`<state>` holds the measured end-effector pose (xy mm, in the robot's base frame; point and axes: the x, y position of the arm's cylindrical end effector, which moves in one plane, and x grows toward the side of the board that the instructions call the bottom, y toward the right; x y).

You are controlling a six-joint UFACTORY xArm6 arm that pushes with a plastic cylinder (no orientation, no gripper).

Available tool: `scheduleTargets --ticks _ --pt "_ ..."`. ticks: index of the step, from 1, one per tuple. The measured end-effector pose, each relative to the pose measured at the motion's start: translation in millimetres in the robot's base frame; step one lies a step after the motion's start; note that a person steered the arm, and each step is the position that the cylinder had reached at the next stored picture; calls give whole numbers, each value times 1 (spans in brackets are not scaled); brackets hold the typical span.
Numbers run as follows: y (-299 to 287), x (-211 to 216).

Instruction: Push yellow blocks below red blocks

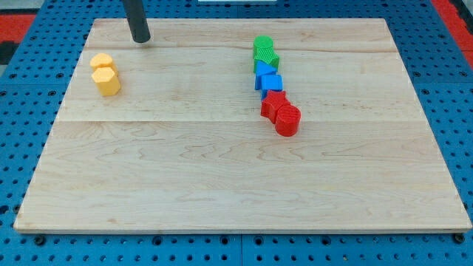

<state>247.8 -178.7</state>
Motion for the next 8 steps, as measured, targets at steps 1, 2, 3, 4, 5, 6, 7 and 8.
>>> scheduleTargets --ticks 1,2,3,4,5,6,7,8 --pt "0 27" --pt "0 60" --pt "3 83" --pt "-9 78" --pt "-35 31" --pt "-87 20" --pt "-69 39" --pt "-65 70"
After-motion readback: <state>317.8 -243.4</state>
